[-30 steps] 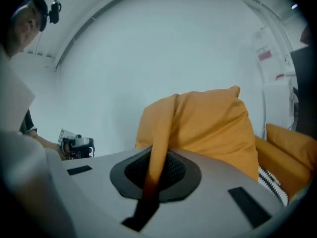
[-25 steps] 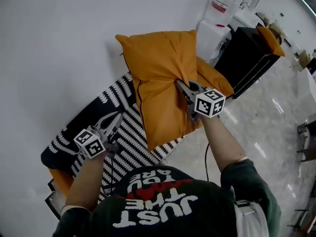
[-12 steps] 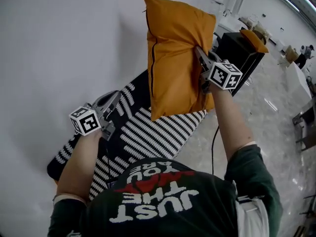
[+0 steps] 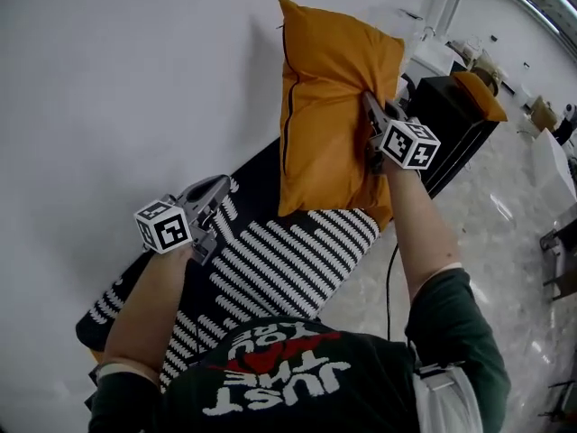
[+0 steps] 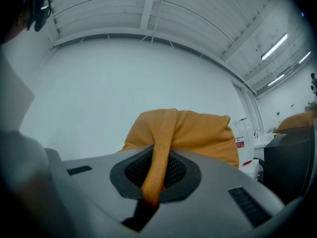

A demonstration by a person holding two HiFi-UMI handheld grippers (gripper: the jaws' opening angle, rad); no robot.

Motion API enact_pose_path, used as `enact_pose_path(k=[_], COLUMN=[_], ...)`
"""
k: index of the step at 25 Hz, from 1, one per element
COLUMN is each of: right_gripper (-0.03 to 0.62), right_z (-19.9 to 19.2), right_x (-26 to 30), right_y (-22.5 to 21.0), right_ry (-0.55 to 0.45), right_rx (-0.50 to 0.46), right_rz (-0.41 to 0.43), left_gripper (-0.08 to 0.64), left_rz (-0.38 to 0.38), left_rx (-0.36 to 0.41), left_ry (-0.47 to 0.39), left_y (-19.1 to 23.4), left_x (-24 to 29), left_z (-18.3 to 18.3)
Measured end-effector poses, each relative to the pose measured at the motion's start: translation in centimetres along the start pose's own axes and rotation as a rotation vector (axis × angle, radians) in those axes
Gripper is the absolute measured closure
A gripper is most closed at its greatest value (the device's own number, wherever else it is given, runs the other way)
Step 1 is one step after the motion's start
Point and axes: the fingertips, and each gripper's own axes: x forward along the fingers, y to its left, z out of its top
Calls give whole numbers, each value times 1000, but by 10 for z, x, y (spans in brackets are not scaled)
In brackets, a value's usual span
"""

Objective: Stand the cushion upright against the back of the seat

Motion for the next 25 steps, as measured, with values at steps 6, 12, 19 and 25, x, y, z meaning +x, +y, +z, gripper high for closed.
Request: enact_pose_path(k=[6,12,19,25], right_gripper=[560,560,560,560], right_z=[-81,-170,-297,-422], right_x=[86,153,168,143], right_y=[-100,-167,-206,-233], right_ry=[52,116,204,366], right_rx=[81,124,247,260], right_rz=[22,42,19,-117], left_gripper=[549,549,549,549], left_rz=[38,18,35,63], left_rx=[-100,-156,-279,-367], left_ry=[2,90,219,283], left_y=[59,97,135,158], left_x=[96,159,190,186], left_z=[-32,-76,-154,-211])
